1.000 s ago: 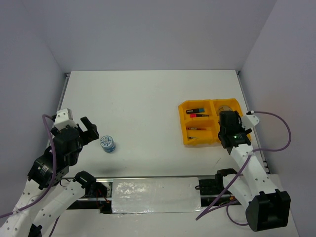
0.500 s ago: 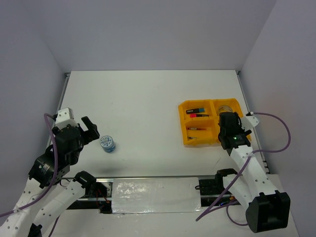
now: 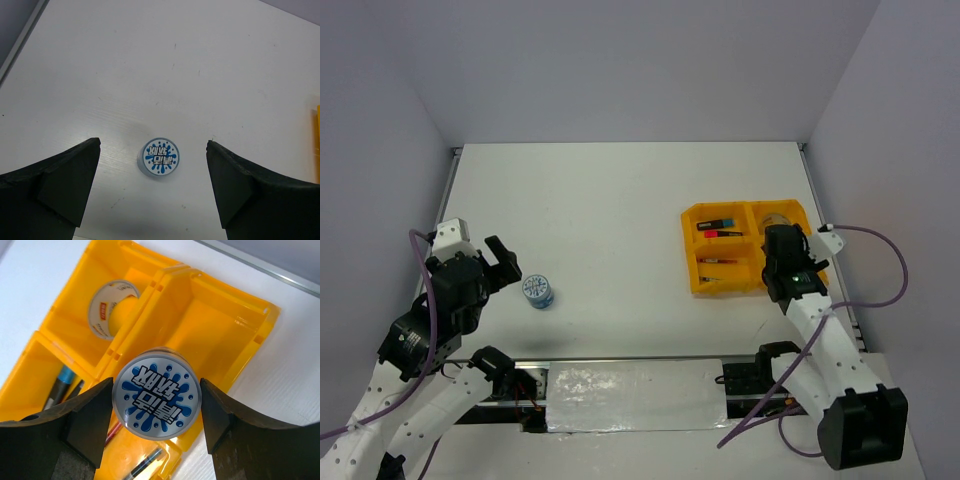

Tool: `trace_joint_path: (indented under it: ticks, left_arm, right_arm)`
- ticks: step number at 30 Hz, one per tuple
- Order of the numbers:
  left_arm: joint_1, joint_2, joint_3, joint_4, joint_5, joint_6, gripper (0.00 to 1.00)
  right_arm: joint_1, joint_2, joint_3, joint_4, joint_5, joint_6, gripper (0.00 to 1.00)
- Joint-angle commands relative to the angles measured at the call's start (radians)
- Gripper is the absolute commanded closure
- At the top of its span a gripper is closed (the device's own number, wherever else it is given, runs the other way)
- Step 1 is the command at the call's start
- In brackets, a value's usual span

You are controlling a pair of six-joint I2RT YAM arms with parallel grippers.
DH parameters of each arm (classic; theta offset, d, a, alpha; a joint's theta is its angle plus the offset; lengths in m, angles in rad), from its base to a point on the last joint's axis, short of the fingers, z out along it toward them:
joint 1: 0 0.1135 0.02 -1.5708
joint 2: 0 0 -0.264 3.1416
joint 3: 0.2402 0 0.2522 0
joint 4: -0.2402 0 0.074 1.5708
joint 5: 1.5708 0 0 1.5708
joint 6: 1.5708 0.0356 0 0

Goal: Sort the stationery into containers
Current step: Place the stationery in the storage box, then pick up the stationery from the center of the board.

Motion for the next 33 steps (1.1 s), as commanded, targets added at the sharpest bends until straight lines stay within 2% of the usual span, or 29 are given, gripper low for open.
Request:
trace_joint_path:
  ticks: [1, 7, 9, 11, 12, 14, 15, 17, 19, 21, 28, 30, 31, 33]
  left_arm:
    - [0.004, -0.001, 0.005, 0.035, -0.001, 0.017, 0.01]
    - [0.004, 0.001, 0.005, 0.037, 0.001, 0.017, 0.01]
    - [0.004, 0.002, 0.006, 0.038, 0.002, 0.020, 0.01]
    - [0.004, -0.001, 0.003, 0.047, 0.017, 0.031, 0.01]
    - [0.003, -0.002, 0.000, 0.052, 0.025, 0.034, 0.01]
    - [0.004, 0.001, 0.000, 0.055, 0.031, 0.040, 0.01]
    - [0.004, 0.004, 0.000, 0.055, 0.033, 0.040, 0.01]
    - [0.004, 0.004, 0.000, 0.056, 0.037, 0.043, 0.01]
    - [0.004, 0.005, 0.000, 0.060, 0.042, 0.046, 0.01]
    - [0.004, 0.007, -0.001, 0.060, 0.044, 0.046, 0.01]
    - [0.004, 0.005, 0.000, 0.060, 0.039, 0.043, 0.01]
    - [0.006, 0.007, 0.000, 0.058, 0.033, 0.037, 0.01]
    - [0.004, 0.009, 0.003, 0.049, 0.025, 0.034, 0.01]
    - [0.004, 0.004, 0.013, 0.034, -0.004, 0.004, 0.01]
  right_arm:
    - [0.003, 0.092, 0.060, 0.115, 0.032, -0.013, 1.00]
    - [0.005, 0.217, 0.129, 0.170, 0.008, -0.052, 0.91]
    - [0.006, 0.229, 0.131, 0.206, -0.021, -0.065, 0.75]
    - [0.003, 0.229, 0.123, 0.238, -0.050, -0.088, 0.62]
    - [0.005, 0.231, 0.126, 0.249, -0.052, -0.089, 0.51]
    - [0.005, 0.238, 0.134, 0.246, -0.046, -0.091, 0.42]
    - [0.005, 0.246, 0.146, 0.238, -0.044, -0.094, 0.34]
    - [0.005, 0.258, 0.163, 0.220, -0.038, -0.100, 0.27]
    - [0.006, 0.277, 0.184, 0.198, -0.041, -0.109, 0.05]
    - [0.005, 0.292, 0.201, 0.175, -0.043, -0.105, 0.00]
    - [0.020, 0.254, 0.216, 0.137, -0.090, -0.111, 0.00]
    - [0.068, 0.203, 0.204, 0.213, -0.154, -0.179, 0.00]
    - [0.104, 0.191, 0.201, 0.256, -0.244, -0.262, 0.00]
    - [0.256, 0.194, 0.212, 0.368, -0.351, -0.354, 0.00]
